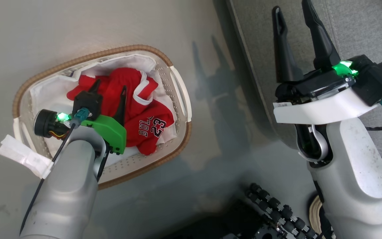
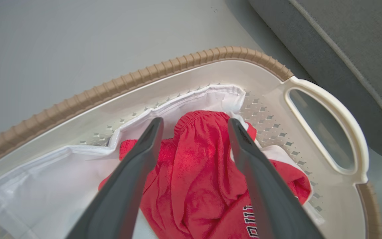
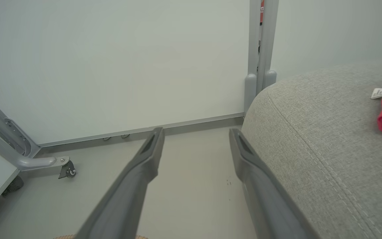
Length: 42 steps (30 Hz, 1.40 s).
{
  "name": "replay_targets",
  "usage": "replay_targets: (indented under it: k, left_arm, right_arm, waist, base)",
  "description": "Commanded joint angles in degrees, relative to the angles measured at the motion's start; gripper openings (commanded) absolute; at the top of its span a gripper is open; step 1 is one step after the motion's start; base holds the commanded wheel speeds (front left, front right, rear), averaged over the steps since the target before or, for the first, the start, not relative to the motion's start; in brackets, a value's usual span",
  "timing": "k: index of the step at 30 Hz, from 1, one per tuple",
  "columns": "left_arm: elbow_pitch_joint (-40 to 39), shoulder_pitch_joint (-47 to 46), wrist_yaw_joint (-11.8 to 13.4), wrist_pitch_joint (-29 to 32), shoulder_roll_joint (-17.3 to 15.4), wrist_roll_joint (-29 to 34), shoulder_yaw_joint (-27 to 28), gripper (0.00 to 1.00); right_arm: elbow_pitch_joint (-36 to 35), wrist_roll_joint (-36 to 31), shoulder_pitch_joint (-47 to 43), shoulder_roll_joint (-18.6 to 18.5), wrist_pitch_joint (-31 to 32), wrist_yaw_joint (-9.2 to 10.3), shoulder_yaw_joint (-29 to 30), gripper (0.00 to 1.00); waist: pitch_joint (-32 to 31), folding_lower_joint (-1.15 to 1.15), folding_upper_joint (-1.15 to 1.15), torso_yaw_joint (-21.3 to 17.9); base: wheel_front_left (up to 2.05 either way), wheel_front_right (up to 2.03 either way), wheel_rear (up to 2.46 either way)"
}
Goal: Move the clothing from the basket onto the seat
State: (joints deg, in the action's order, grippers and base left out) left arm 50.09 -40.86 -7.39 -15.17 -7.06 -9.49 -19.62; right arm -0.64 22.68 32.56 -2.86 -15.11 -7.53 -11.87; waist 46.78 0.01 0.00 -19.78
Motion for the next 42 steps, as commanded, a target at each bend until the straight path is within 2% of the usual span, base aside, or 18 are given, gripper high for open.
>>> replay_targets:
  k: [1, 10, 29, 42]
  left_arm:
    - [0.98, -1.68, -0.14, 0.04, -0.47, -0.44, -0.77, 1.0]
    - [7.65, -6.22, -0.14, 0.04, -0.48, -3.7, -7.42, 1.0]
    - [17.16, -11.63, -0.14, 0.51, 0.67, -14.59, -21.58, 1.0]
    - [21.22, -14.3, -0.14, 1.75, 1.1, -17.74, -27.74, 1.0]
  right_arm:
    - [-0.57, 0.12, 1.17, -0.14, -0.06, 0.08, -0.3, 1.0]
    - [-1.5, -0.45, 2.12, -0.16, -0.06, 0.08, -0.39, 1.0]
    - [-1.75, -0.46, 1.65, -0.16, -0.06, 0.08, 0.09, 1.0]
    - [-2.82, -1.09, 0.97, -0.16, -0.06, 0.08, 0.6, 1.0]
  waist:
    - [2.29, -0.01, 0.0, -0.76]
    - [4.91, -0.01, 0.0, -1.08]
    - [6.99, -0.01, 0.0, -1.42]
    - [8.09, -0.01, 0.0, -0.76]
  base:
    - [0.0, 0.0, 0.0]
    - [0.0, 0.0, 0.0]
    - [0.0, 0.0, 0.0]
    - [0.0, 0.0, 0.0]
